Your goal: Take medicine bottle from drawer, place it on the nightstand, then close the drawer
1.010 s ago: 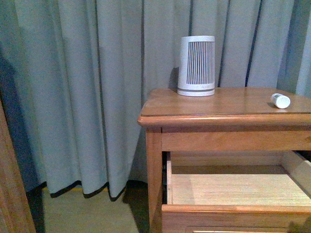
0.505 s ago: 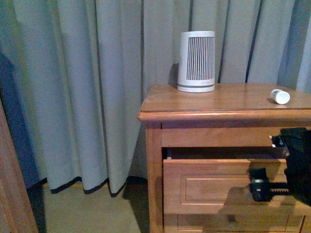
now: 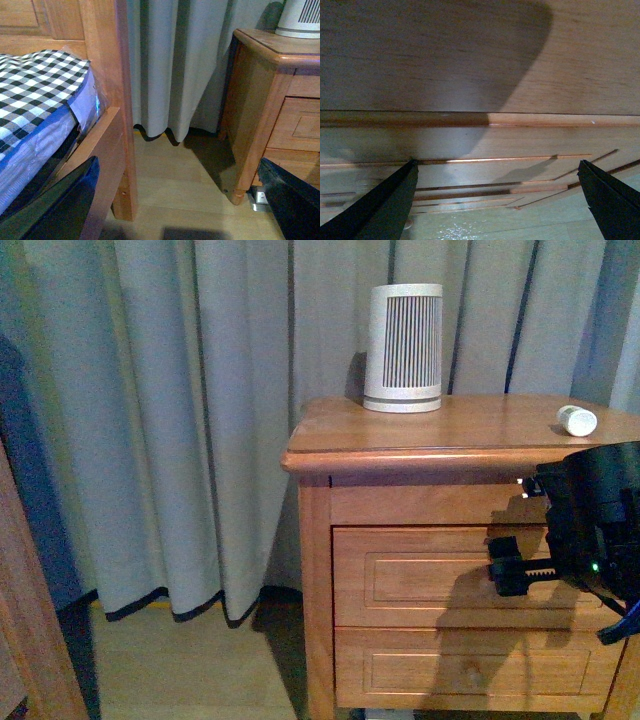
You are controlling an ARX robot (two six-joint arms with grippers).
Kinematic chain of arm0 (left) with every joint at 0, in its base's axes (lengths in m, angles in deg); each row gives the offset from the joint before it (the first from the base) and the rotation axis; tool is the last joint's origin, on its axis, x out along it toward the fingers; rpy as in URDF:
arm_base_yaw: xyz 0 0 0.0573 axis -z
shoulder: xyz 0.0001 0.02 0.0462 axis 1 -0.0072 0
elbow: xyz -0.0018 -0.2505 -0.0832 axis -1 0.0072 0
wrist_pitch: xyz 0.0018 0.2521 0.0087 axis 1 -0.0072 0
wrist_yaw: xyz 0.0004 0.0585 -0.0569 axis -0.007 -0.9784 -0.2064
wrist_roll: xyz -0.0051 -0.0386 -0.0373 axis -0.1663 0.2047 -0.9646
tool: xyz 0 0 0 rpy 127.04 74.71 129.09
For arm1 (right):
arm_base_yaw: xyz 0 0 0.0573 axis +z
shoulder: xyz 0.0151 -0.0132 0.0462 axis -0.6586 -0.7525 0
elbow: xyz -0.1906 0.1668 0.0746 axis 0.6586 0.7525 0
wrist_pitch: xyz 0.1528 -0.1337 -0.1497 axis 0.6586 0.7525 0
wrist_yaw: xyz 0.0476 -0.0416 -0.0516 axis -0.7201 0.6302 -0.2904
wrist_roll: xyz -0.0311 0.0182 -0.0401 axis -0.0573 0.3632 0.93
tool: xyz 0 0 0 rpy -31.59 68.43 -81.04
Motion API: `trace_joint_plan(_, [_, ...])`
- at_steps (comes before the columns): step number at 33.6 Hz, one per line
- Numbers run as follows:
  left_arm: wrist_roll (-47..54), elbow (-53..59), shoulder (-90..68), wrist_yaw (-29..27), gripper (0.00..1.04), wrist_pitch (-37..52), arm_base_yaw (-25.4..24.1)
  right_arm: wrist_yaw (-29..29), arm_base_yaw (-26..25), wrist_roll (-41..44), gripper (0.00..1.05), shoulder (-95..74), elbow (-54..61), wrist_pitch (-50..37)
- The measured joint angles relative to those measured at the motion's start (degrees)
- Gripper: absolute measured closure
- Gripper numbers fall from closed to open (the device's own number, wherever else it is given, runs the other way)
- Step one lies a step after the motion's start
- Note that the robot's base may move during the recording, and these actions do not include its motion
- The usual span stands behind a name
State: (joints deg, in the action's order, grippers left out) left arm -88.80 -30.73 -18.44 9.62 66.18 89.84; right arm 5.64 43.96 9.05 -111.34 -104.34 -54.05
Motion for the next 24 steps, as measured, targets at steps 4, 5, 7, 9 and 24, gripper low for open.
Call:
trace_joint_plan(4, [0.0, 0.0, 0.0, 0.0, 0.07, 0.0, 0.0, 0.2, 0.1, -2.0, 0.07, 2.2, 2.7, -0.6])
trace_joint_plan(5, [0.0, 0.0, 0.0, 0.0, 0.07, 0.0, 0.0, 0.2, 0.2, -2.5, 0.07, 3.6, 4.3, -0.8])
trace_joint_plan(7, [0.0, 0.0, 0.0, 0.0, 0.07, 0.0, 0.0, 0.1, 0.4, -3.9, 0.07, 6.2, 6.9, -0.6])
trace_joint_plan(9, [0.0, 0.0, 0.0, 0.0, 0.07, 0.0, 0.0, -0.6, 0.8, -5.7, 0.07, 10.1, 10.2, 0.3])
trace_joint_plan(24, [0.0, 0.0, 0.0, 0.0, 0.07, 0.0, 0.0, -2.1, -2.9, -14.6, 0.07, 56.6, 40.2, 10.9])
